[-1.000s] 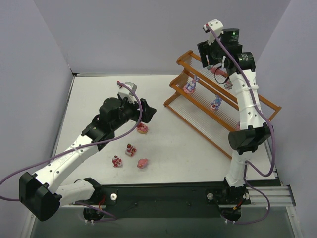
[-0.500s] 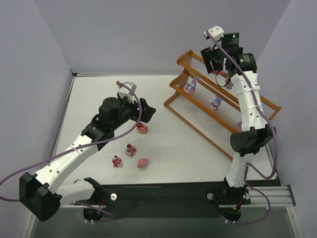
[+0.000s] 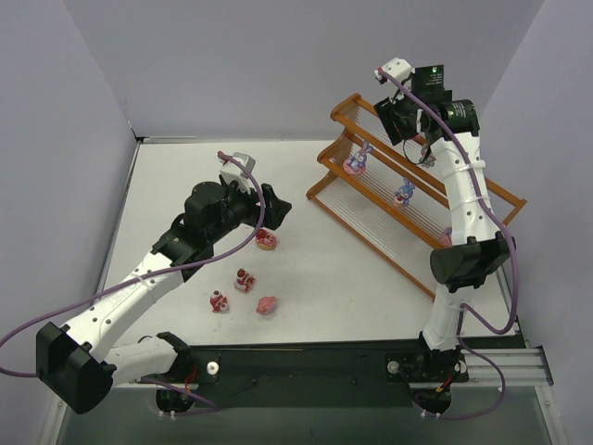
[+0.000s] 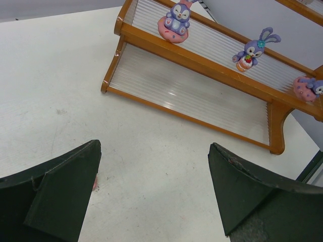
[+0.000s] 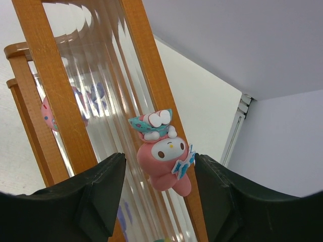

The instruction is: Place and organize the plastic toys onto the shelf

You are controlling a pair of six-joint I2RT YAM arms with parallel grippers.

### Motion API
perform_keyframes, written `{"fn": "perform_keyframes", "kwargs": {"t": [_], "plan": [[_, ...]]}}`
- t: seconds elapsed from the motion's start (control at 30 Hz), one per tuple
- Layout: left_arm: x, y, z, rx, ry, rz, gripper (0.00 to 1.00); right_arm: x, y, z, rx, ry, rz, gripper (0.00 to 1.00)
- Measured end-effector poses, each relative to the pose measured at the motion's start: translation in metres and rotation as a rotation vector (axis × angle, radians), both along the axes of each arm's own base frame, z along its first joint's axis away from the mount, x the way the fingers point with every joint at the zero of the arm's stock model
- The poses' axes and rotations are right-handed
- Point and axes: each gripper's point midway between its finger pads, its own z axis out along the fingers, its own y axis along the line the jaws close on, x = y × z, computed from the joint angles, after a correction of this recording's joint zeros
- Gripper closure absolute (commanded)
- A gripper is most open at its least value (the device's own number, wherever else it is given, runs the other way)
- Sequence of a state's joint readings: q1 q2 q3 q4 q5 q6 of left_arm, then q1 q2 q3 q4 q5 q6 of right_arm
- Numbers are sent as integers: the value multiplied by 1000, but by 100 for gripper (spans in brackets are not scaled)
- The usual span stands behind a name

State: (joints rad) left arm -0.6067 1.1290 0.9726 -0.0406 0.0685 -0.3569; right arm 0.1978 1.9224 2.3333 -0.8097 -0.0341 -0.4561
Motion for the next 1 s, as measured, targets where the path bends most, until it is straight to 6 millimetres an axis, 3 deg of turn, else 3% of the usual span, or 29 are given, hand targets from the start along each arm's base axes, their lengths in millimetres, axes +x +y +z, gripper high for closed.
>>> {"fn": "perform_keyframes", "kwargs": {"t": [0.43, 0.47, 0.57, 0.6, 0.7, 0.83, 1.0], "plan": [[-2, 1, -6, 7, 8, 0, 3, 5, 1, -15, -40, 35, 35, 50], [-2, 1, -6, 7, 8, 0, 3, 6, 1, -16, -44, 36, 37, 52], [-2, 1, -6, 7, 8, 0, 3, 10, -1, -19, -51, 39, 40, 68], [-2, 1, -6, 7, 8, 0, 3, 10, -1, -18, -50, 36, 42, 78], [-2, 1, -6, 7, 8, 0, 3, 12, 0, -18, -51, 35, 48, 90], [-2, 1, -6, 7, 8, 0, 3, 12, 0, -18, -50, 31, 48, 99], [-1, 2, -6, 7, 8, 2, 3, 15, 4, -15, -46, 14, 54, 100]]}}
